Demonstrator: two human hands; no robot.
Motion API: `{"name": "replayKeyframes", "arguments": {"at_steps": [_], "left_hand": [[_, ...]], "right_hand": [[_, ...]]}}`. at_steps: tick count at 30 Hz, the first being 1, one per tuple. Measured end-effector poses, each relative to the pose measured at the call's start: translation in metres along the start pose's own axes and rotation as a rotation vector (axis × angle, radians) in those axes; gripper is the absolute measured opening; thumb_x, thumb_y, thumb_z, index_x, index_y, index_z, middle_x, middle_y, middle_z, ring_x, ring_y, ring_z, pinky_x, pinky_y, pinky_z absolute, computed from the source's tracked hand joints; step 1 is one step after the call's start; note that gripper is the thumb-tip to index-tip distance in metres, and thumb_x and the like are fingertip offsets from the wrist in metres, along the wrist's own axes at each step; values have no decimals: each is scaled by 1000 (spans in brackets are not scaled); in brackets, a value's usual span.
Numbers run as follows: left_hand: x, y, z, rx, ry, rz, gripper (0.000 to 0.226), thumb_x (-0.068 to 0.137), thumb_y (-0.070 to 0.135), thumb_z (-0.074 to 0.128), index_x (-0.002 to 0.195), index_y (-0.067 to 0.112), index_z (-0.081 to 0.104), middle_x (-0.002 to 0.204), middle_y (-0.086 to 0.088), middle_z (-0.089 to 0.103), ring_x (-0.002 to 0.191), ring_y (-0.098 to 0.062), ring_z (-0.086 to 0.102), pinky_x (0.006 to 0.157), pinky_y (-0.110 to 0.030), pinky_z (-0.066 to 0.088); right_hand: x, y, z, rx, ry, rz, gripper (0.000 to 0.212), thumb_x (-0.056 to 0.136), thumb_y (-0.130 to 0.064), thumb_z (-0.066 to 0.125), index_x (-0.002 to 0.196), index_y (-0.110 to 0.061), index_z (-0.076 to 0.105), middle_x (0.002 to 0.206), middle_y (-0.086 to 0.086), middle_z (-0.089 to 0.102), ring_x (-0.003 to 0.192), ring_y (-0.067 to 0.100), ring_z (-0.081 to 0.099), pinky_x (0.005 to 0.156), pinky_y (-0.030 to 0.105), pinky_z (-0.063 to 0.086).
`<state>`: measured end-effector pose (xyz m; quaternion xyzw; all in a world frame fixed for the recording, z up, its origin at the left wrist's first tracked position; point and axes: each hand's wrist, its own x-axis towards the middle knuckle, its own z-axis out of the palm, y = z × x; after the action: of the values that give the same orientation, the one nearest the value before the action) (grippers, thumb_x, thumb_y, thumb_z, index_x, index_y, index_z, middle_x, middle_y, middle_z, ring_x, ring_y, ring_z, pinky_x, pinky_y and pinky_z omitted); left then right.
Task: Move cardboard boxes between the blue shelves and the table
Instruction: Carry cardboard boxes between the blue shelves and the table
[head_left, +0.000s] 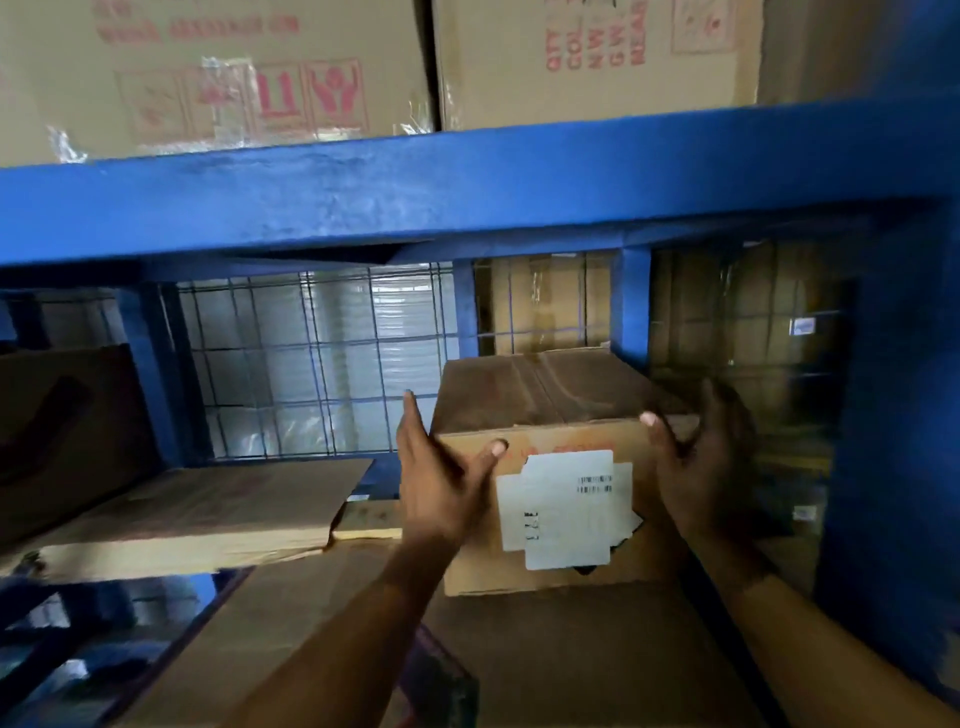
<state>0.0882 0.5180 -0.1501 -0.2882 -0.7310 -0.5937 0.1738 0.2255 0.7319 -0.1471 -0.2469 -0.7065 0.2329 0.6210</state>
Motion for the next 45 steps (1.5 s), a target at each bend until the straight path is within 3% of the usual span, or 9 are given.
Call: {"name": "replayKeyframes", "arguments": {"at_steps": [4, 13, 17, 23, 27, 30, 36, 41, 45], "left_hand": [[18, -29, 36, 330, -82, 344, 95, 89, 68, 53, 160, 40, -5, 164, -3, -32, 153, -37, 3, 112, -47, 29], [70, -85, 61, 589, -402, 416, 112, 87, 54, 67, 160, 28, -13, 146, -6, -58, 150, -50, 14, 108, -50, 48], [72, -83, 56, 560, -458, 397, 115, 86, 53, 69, 158, 32, -17, 144, -4, -59, 148, -51, 20, 107, -49, 49], [55, -60, 21, 542, -428, 328, 109, 87, 48, 69, 155, 47, -17, 166, -2, -26, 154, -37, 15, 111, -58, 41], [33, -41, -35, 455, -332, 128, 93, 90, 43, 69, 161, 36, 8, 166, -4, 24, 150, -25, 29, 116, -40, 36], [-1, -30, -101, 442, -234, -68, 84, 89, 48, 71, 158, 35, 25, 151, -6, 50, 135, -25, 50, 99, -26, 40], [-134, 6, -268, 550, 91, -402, 76, 86, 43, 76, 151, 22, 43, 142, -7, 59, 129, -24, 58, 108, -40, 46], [-294, 74, -398, 655, 401, -599, 65, 87, 29, 77, 146, 19, 51, 134, -9, 64, 100, -4, 69, 88, -25, 56], [-437, 149, -474, 754, 711, -788, 72, 87, 40, 75, 151, 28, 44, 138, -7, 59, 117, -23, 63, 98, -33, 50]], "right_hand": [[-25, 23, 25, -452, -99, -551, 68, 94, -41, 48, 147, 2, 41, 156, 25, 35, 145, 43, 30, 115, 60, 27], [7, 78, 71, -658, -672, -249, 111, 84, -55, 62, 154, -23, -18, 160, 1, -28, 152, 28, -14, 121, 56, 12], [10, 79, 67, -657, -682, -269, 111, 82, -52, 67, 156, -21, -11, 162, 1, -24, 152, 27, -12, 120, 55, 15], [8, 24, 59, -456, -499, -297, 75, 80, -27, 73, 146, -7, 45, 153, 16, 41, 142, 37, 35, 115, 54, 32], [-9, -35, 75, -52, -699, -246, 57, 81, -21, 75, 135, -17, 59, 135, 7, 62, 125, 27, 56, 102, 32, 41], [-36, -86, 92, 195, -978, -206, 50, 84, -23, 74, 133, -20, 60, 129, 1, 66, 117, 18, 62, 93, 28, 48], [-158, -214, 102, 437, -1439, -360, 60, 85, -29, 76, 140, -22, 54, 135, 3, 62, 107, 16, 66, 95, 31, 50], [-301, -340, 38, 667, -1738, -563, 61, 85, -34, 74, 141, -25, 53, 132, -1, 63, 99, 11, 65, 82, 30, 52], [-413, -449, -58, 894, -1919, -788, 63, 84, -34, 74, 142, -24, 52, 131, 2, 63, 99, 14, 67, 89, 30, 51]]}}
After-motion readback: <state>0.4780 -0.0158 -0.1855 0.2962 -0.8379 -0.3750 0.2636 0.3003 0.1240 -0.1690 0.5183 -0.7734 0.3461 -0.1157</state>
